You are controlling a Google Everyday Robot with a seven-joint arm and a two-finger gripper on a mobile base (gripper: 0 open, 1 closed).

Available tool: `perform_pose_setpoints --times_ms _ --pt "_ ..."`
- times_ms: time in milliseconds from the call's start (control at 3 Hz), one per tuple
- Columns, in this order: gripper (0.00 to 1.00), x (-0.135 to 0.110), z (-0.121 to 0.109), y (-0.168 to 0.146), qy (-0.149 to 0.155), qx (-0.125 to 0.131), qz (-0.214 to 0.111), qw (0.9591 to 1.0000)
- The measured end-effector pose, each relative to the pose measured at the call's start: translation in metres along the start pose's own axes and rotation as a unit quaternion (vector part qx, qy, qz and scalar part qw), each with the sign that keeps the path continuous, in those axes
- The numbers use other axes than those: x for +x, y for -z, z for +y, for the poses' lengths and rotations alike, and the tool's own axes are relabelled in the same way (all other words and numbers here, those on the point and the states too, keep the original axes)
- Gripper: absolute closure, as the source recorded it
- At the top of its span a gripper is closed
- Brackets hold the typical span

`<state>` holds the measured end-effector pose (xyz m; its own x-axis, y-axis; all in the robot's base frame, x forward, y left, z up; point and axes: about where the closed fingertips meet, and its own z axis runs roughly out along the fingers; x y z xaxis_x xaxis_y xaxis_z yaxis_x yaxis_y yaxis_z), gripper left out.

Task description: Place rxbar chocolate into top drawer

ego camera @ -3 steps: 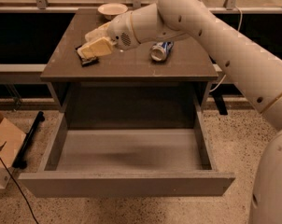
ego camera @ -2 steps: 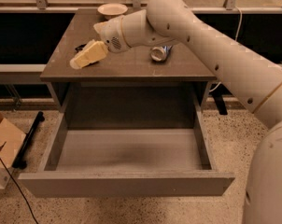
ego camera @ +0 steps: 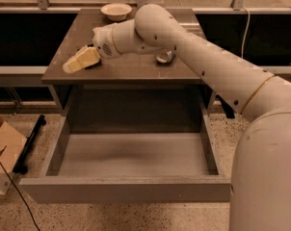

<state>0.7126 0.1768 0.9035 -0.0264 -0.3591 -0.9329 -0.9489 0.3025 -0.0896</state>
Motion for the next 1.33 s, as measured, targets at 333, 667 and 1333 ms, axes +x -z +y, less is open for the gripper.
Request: perform_pose_setpoints --times_ms 333,667,1333 --pt "0.0 0.013 -0.013 -0.023 -0.013 0.006 0.005 0.9999" --pt "0.0 0.029 -0.023 -0.04 -0.026 0.009 0.012 0.9996" --pt "0.03 0.063 -0.038 -0.05 -0.06 0.022 0.024 0.9976"
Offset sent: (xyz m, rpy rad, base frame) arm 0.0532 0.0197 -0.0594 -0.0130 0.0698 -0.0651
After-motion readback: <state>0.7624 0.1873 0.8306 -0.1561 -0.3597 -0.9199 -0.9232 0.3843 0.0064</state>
